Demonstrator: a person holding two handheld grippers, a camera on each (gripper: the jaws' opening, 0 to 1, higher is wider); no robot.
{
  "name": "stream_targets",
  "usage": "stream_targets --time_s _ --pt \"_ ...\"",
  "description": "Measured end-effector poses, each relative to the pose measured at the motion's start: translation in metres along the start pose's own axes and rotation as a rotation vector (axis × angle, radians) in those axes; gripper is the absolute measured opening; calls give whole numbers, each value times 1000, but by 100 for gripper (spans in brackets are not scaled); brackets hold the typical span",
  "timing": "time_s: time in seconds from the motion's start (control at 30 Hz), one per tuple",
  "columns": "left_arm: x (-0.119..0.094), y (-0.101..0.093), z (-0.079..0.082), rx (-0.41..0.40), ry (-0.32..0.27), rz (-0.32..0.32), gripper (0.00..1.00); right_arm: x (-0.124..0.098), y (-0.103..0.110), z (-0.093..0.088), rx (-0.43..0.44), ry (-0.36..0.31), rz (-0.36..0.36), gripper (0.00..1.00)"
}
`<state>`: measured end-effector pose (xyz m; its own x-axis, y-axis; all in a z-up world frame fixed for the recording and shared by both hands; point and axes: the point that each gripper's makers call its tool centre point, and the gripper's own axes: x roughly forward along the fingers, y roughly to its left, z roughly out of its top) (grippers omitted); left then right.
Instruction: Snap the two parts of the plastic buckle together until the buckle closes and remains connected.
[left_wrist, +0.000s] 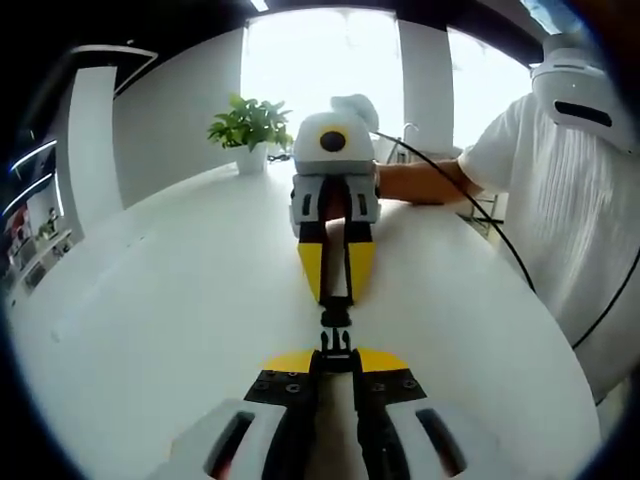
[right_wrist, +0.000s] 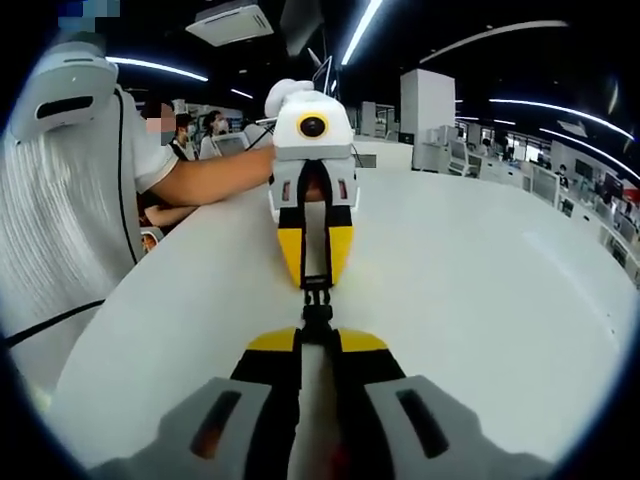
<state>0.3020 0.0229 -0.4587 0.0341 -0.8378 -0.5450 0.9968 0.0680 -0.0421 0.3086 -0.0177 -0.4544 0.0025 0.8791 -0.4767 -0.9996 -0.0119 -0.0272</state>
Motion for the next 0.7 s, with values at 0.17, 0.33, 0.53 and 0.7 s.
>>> stream_targets --time_s 0.17,0.33,0.53,0.7 --pt "0 3 1 4 -3 22 13 0 0 0 -7 3 -8 12" --pt "-1 2 0 2 -4 22 13 0 -1 0 -6 3 -12 12" --pt "-2 3 0 8 -4 36 15 1 -1 1 -5 3 -14 12" --pt "-5 2 -2 -19 6 53 15 1 -1 1 -2 4 -19 12"
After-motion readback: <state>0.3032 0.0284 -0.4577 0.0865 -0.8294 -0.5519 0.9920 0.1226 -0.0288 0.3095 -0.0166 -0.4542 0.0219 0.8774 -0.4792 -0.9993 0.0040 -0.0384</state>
